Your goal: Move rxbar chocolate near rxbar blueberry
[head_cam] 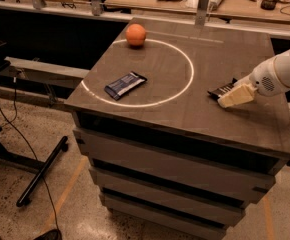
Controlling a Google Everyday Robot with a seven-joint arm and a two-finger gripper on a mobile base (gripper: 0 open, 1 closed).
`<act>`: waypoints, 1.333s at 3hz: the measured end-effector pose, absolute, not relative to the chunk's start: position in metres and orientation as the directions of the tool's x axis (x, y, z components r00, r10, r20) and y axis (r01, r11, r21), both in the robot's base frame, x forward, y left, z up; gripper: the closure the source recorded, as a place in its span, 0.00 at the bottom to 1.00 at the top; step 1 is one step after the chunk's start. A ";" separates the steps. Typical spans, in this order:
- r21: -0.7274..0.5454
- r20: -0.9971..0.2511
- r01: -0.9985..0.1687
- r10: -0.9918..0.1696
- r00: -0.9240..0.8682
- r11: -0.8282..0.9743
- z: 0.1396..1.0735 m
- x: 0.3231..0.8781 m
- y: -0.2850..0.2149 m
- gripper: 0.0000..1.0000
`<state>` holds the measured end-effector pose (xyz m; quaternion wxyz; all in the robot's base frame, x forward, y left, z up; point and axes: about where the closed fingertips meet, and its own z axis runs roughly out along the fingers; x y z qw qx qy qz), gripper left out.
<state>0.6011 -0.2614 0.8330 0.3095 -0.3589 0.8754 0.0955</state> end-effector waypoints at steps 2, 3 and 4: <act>-0.157 -0.644 -0.693 -0.605 -0.468 0.704 0.870 0.611 -0.260 1.00; -0.239 -0.674 -0.709 -0.639 -0.371 0.664 0.909 0.629 -0.246 1.00; -0.242 -0.690 -0.754 -0.655 -0.309 0.611 0.914 0.640 -0.219 1.00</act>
Offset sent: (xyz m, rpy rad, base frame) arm 0.0267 -0.0062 0.0860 -0.0746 -0.2281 0.0291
